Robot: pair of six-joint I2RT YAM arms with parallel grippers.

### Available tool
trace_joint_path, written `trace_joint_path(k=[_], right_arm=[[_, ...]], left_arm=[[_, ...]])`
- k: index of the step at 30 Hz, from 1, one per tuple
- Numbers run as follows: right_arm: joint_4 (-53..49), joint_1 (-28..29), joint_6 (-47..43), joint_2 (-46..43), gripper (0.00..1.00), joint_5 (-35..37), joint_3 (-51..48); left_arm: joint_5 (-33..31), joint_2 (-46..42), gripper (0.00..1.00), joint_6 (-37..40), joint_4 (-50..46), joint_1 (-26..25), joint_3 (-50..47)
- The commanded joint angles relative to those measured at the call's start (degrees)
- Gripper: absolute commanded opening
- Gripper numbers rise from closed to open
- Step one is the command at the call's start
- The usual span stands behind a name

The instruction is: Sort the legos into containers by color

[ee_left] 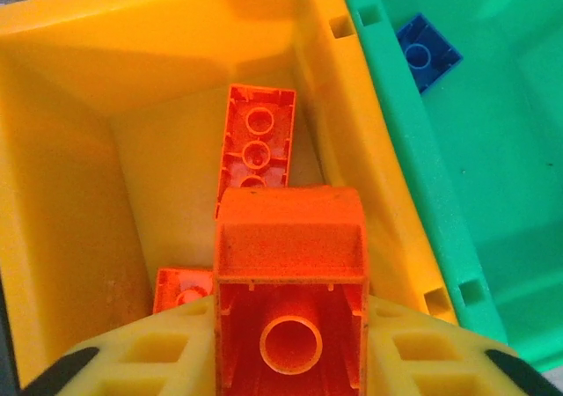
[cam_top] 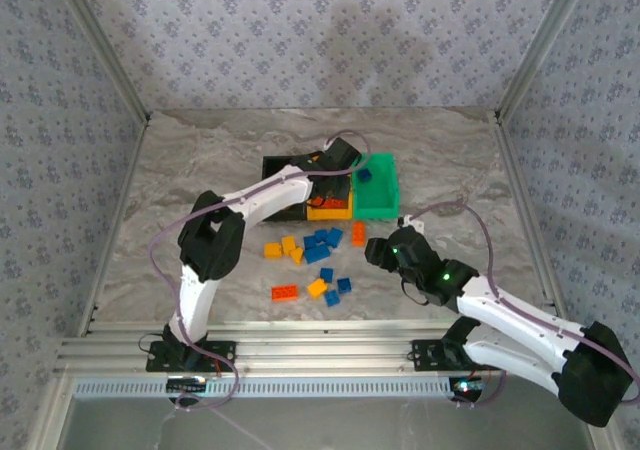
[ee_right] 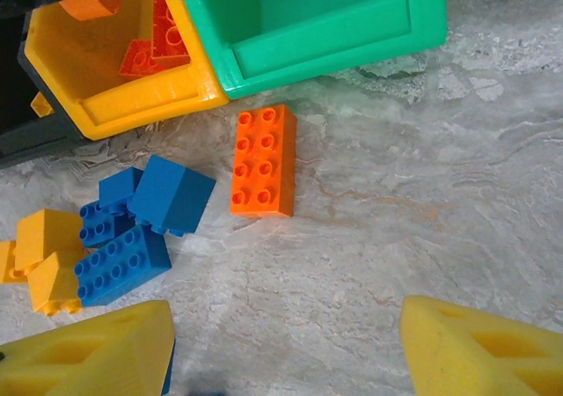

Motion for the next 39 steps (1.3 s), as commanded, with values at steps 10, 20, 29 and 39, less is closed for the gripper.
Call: trace_joint_path(k=[10, 20, 29, 39], right_arm=[[-1.71, -0.15, 1.26, -0.99, 0.73, 1.6, 0.05], [0.88, -1.04, -3.4, 12.76, 0.75, -2.18, 5.82], [4.33, -2.85, -7.02, 28.93, 0.73, -4.88, 14.02], [4.15, -5.55, -8.63, 40.06, 0.67, -5.95, 19.61]], left_arm=[[-0.09, -9.74, 0.84, -0.29, 0.89, -2.17, -2.53], [2.3, -37.12, 1.0, -7.21, 12.47, -5.32, -34.52], [-3.61, -58.61, 1.0, -15.91, 12.15, -6.53, -59.67], [-6.02, -70.1, 1.0, -19.81, 6.03, -6.52, -67.35]])
